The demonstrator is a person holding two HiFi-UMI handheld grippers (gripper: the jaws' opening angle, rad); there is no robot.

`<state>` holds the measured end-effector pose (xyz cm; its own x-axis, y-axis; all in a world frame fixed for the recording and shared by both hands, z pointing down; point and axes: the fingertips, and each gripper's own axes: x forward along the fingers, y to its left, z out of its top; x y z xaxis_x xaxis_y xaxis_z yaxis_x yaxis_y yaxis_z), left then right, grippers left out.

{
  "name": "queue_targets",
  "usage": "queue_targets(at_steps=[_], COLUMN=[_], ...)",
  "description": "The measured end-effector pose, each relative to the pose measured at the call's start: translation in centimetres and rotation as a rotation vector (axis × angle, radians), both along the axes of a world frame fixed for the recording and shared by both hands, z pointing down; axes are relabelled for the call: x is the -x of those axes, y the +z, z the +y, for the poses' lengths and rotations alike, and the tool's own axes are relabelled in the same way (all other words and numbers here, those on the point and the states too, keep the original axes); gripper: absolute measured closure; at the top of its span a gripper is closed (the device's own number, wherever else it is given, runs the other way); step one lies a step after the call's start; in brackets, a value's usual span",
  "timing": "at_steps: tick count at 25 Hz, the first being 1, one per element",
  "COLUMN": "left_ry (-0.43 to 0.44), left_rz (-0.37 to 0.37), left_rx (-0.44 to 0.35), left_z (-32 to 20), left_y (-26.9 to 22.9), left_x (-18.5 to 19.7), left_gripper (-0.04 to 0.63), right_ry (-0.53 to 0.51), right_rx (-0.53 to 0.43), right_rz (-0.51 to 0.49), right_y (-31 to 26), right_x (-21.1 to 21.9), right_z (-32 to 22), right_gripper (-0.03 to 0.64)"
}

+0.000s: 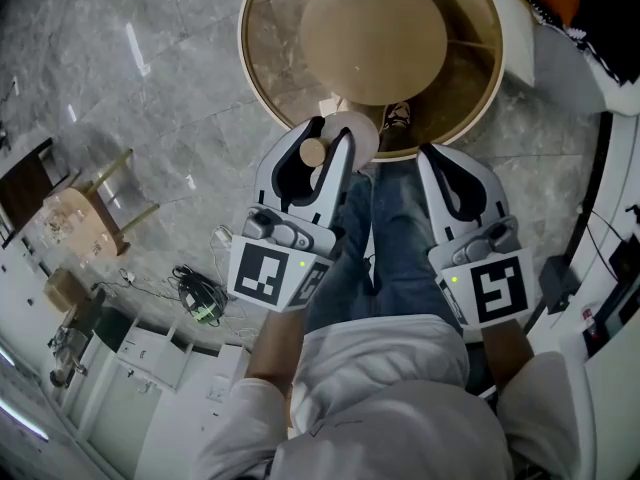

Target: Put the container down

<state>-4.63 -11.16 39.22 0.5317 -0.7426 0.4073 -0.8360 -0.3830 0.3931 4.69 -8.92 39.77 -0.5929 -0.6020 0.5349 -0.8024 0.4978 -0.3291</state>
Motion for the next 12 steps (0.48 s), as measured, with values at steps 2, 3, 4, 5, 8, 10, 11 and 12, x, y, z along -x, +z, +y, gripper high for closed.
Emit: queue_targets(at_steps=[2, 3, 4, 5, 8, 10, 11, 12], left_ry=[-0.002, -0.005, -0.010, -0.016, -0.015, -0.011, -0.011, -0.012], left_rz=[0.001, 0.002, 0.004, 0.004, 0.002, 0.006, 0.008, 0.010], left_rx=[0.002, 0.003, 0.006, 0.011, 0.024, 0.029, 0.031, 0.034], left_z=[-0.2, -0.4, -0.5, -0.6, -0.6, -0.5, -0.5, -0.5], left_y=[0.6, 1.0, 1.3, 1.7, 2.8, 3.4, 3.6, 3.9], left_x=[0.1, 0.2, 0.2, 0.2, 0.0, -0.2, -0.3, -0.5], left_gripper=[0.465, 0.465, 0.465, 0.465, 0.465, 0.465, 0.465, 0.464], right_ry=[0.000, -0.001, -0.003, -0.005, -0.005, -0.001, 0.001, 0.003], right_rx=[0.019, 0.025, 0.028, 0.030, 0.034, 0.038, 0.039, 0.040], right_rz=[0.006, 0.010, 0.014, 0.019, 0.027, 0.029, 0.029, 0.029], right_y=[0.7, 1.1, 1.5, 1.8, 2.7, 3.1, 3.4, 3.6], right_x=[0.2, 0.2, 0.1, 0.1, 0.0, -0.1, -0.2, -0.3], right_z=[0.1, 0.1, 0.1, 0.1, -0.1, -0.2, -0.3, -0.4], right_gripper=[0.601, 0.601, 0.601, 0.601, 0.601, 0.601, 0.601, 0.601])
